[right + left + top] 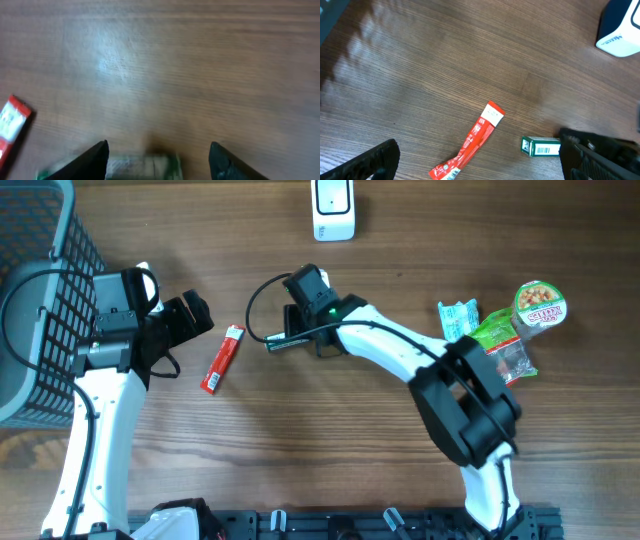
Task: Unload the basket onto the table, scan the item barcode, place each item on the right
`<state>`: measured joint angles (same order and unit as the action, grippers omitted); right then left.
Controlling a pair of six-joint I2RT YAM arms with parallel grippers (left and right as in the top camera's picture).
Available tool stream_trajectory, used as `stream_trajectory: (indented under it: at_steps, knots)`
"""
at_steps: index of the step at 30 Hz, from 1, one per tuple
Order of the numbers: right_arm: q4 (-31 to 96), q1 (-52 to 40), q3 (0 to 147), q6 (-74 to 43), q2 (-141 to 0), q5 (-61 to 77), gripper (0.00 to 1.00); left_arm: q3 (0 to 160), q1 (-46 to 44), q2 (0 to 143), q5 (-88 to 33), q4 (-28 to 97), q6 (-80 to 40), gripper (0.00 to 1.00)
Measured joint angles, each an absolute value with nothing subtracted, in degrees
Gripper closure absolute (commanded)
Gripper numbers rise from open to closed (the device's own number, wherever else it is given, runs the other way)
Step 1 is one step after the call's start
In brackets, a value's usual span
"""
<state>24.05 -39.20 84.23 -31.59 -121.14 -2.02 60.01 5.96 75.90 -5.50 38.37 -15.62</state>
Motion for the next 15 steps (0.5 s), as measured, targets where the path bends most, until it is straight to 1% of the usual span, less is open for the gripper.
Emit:
stream_trajectory:
  at_steps: [4,7,9,10,11,12,14,15]
  knots:
    - [30.68,-39.2,84.14,-31.14,-116.75,-2.15,0.34,60.01,5.96,75.9,-5.5,38.35,-15.62,0.0]
    - [35.29,-39.18,84.14,-29.08,-114.76,-1.85,0.36,60.01,5.96,75.9,-5.5,38.35,-15.62,0.0]
    - [35.88,-39.07,84.14,-26.7,-114.48,-1.52,0.37,60.01,5.96,75.9,-5.5,38.35,-15.62,0.0]
    - [35.86,-38.98,84.14,-25.43,-114.41,-1.26,0.43,60.01,5.96,75.9,-5.5,38.35,-15.62,0.0]
    - [35.86,-38.81,84.14,-24.05,-114.39,-0.6,0.45,60.01,5.96,75.9,-5.5,38.35,-15.62,0.0]
    - [35.86,-38.48,84.14,-22.22,-114.3,1.06,0.46,60.01,5.96,75.9,-5.5,38.35,-15.62,0.0]
    - [35.99,-37.6,84.16,-17.47,-113.95,5.15,0.35,60.01,5.96,75.9,-5.5,38.35,-15.62,0.0]
    - [36.01,-36.97,84.29,-14.41,-113.78,8.01,0.33,60.01,5.96,75.9,-5.5,38.35,-15.62,0.0]
